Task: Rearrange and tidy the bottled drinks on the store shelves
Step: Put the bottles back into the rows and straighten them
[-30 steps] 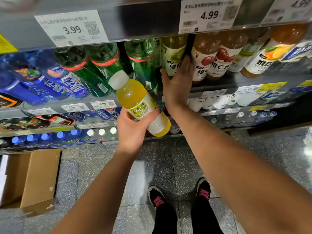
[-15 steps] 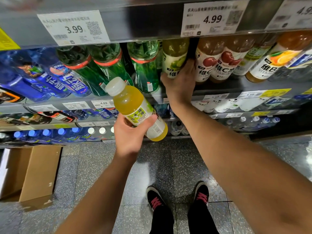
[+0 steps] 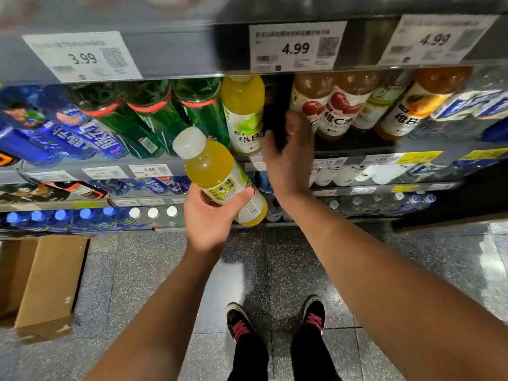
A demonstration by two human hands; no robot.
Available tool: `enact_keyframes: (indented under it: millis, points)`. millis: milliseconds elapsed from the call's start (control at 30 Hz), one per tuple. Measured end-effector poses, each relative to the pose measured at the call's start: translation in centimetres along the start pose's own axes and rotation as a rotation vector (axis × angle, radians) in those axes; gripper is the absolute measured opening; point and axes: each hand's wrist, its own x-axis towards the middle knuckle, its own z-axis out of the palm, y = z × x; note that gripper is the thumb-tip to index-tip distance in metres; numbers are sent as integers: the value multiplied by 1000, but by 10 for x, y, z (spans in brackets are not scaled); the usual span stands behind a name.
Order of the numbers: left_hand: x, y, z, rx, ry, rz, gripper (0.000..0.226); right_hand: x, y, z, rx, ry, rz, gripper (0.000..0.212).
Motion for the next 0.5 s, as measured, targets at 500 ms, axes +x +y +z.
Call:
enact_keyframes:
  millis: [500]
  points:
    - [-11,4,30,0,29,-22,47,38,6,4,29,166,220,82]
